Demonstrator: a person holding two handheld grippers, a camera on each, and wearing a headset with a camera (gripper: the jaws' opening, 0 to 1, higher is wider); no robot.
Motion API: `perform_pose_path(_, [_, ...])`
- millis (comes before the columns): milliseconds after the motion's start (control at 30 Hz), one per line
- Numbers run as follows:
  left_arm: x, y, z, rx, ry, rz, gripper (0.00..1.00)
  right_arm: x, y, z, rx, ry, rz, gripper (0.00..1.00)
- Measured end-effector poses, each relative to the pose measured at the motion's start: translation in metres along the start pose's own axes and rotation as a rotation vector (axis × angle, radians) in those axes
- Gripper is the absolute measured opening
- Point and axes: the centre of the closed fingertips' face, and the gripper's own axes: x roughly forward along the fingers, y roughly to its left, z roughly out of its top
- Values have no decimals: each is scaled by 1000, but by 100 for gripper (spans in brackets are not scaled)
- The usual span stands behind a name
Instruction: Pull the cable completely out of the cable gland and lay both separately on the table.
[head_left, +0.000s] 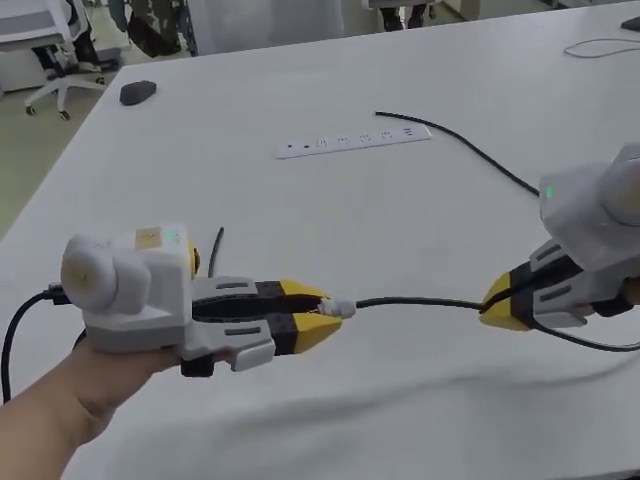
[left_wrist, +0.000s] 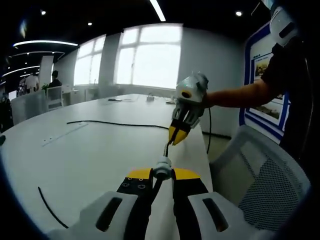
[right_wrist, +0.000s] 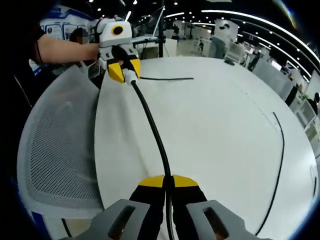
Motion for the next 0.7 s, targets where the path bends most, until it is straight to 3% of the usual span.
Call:
perform_pose_path(133, [-2, 1, 1, -4, -8, 7, 15, -6, -14, -28, 21, 63, -46, 0])
perform_pose_path(267, [-1, 1, 1, -4, -6, 6, 15, -7, -18, -44, 35, 90, -53, 0])
perform_pose_path(400, [0, 2, 0, -8, -2, 7, 15, -10, -15, -42, 59, 72, -46, 0])
perform_pose_path(700, [-2, 5, 1, 1, -1, 17, 14, -12, -15, -39, 15, 100, -67, 2])
